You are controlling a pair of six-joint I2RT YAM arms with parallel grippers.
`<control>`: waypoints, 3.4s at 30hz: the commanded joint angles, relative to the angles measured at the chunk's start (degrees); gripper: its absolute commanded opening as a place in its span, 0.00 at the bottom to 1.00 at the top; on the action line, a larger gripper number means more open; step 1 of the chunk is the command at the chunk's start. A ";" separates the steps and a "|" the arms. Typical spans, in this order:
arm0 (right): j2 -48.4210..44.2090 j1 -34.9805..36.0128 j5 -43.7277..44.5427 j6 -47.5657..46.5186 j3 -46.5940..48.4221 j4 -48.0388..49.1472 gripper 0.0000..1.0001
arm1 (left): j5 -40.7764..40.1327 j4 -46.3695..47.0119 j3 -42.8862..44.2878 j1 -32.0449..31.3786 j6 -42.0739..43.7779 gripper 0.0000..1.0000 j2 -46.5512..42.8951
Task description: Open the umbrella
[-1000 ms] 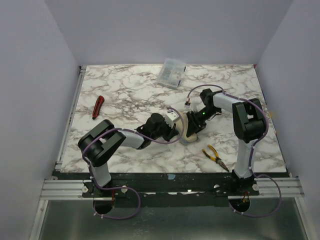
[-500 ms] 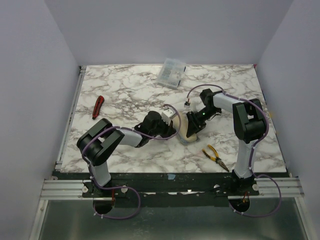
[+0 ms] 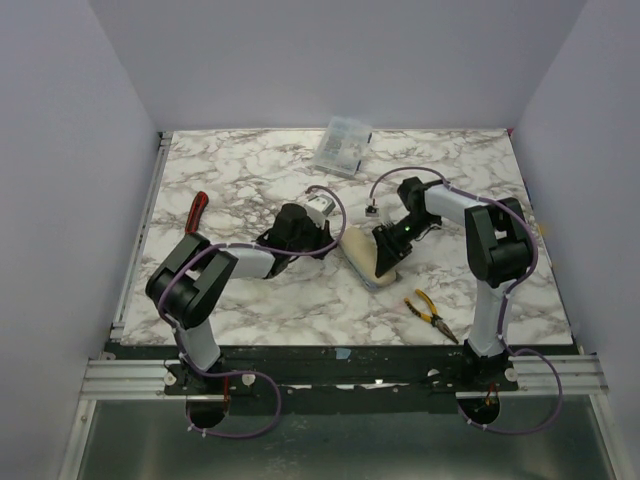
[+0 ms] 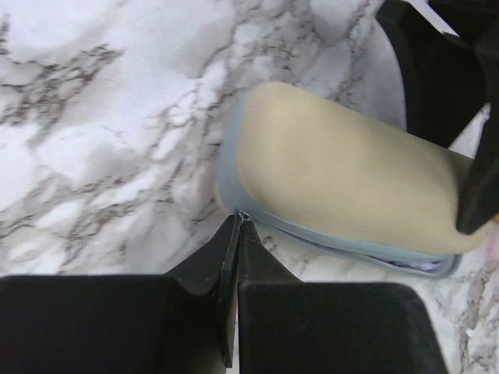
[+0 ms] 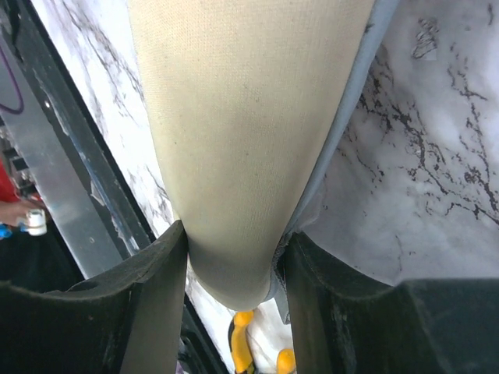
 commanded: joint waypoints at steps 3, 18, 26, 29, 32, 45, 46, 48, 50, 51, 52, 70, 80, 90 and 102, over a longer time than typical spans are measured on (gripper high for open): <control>3.31 0.89 18.16 -12.25 1.37 -2.26 0.25 | -4.41 -1.86 1.89 3.83 1.61 0.00 -1.59; 0.56 1.11 19.75 -9.49 20.99 4.37 0.89 | 3.00 -0.73 -3.03 -0.42 -3.76 0.00 -2.82; -6.67 1.33 16.36 8.50 12.80 9.03 0.90 | 3.06 0.51 -2.92 -3.55 -5.85 0.00 -2.11; -6.46 1.26 19.66 20.94 10.42 8.86 0.90 | 2.16 0.53 -1.89 -4.80 -6.17 0.00 -1.08; -7.22 0.66 18.39 28.09 8.03 7.99 0.90 | 1.01 0.34 -0.63 -5.18 -6.48 0.00 0.02; -7.24 0.54 9.21 45.63 2.38 15.59 0.93 | 0.29 0.23 1.74 -6.52 -3.97 0.00 2.02; -6.87 0.53 8.79 46.42 2.51 16.40 0.93 | 0.15 0.28 1.70 -6.77 -3.59 0.00 1.97; -6.06 0.53 8.54 48.31 2.33 18.20 0.94 | 0.02 0.34 1.51 -7.14 -3.13 0.00 1.96; -4.53 0.54 8.44 50.05 2.06 19.12 0.95 | 0.03 0.26 1.45 -7.40 -2.80 0.00 1.97; -3.97 0.53 7.97 50.80 1.77 19.70 0.95 | 0.02 0.15 1.56 -7.51 -2.69 0.00 2.14; -3.33 0.54 7.59 51.33 1.29 20.25 0.95 | 0.02 0.08 1.58 -7.60 -2.68 0.00 2.21; 1.39 -1.40 15.32 44.03 -3.87 20.08 0.20 | -4.08 -3.48 -1.14 -6.35 -0.94 0.00 -0.95; 2.03 -1.58 14.97 38.99 -3.12 18.04 0.01 | -7.92 -6.24 -2.44 -3.35 1.86 0.00 -3.56; 4.62 -1.57 9.54 24.63 -0.23 9.63 0.01 | -8.45 -5.16 -0.93 -2.55 5.80 0.00 -2.79; 5.44 -3.31 11.06 15.08 2.58 3.40 0.01 | -4.20 -3.00 -4.68 -2.53 9.27 0.00 -6.91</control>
